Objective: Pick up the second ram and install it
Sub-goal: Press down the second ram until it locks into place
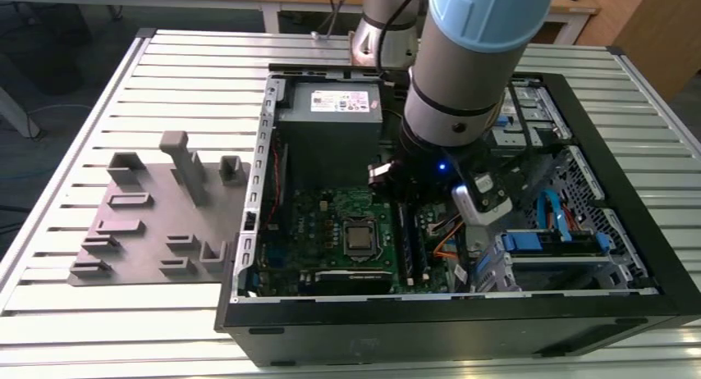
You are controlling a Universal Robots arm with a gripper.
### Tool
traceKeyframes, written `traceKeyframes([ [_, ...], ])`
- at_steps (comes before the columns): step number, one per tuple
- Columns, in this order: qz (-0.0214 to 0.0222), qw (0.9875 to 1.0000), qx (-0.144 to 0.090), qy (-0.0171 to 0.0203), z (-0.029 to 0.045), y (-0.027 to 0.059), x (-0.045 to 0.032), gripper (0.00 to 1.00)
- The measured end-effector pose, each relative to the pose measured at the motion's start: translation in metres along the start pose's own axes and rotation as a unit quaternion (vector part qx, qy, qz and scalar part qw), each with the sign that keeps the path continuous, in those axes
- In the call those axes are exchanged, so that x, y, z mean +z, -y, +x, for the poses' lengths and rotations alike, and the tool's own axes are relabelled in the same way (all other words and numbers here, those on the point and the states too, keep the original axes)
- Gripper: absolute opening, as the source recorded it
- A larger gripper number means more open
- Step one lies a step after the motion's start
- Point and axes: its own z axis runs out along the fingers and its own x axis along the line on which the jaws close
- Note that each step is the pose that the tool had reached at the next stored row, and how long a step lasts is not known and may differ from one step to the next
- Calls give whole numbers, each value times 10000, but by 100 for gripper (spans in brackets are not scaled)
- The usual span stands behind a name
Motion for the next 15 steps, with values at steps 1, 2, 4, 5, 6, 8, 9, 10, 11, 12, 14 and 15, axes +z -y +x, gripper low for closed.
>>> traceKeyframes([
  [1, 0, 10000, 2, 0, 1, -32, 22, 7],
  [2, -1, 10000, 3, 0, 1, -63, 42, 7],
  [4, -2, 10000, 3, 0, 5, -119, 80, 7],
  [5, -5, 10000, 3, 0, 9, -149, 99, 7],
  [6, -5, 10000, 3, 0, 14, -181, 117, 7],
  [8, -5, 10000, 3, 1, 24, -248, 149, 7],
  [9, -5, 10000, 4, 1, 30, -275, 162, 7],
  [10, -5, 10000, 4, 0, 35, -291, 169, 7],
  [11, -5, 10000, 4, 0, 36, -303, 174, 7],
  [12, -5, 10000, 3, 0, 36, -311, 179, 7],
  [14, -6, 10000, 3, 1, 36, -324, 195, 7],
  [15, -5, 10000, 3, 0, 37, -329, 203, 7],
])
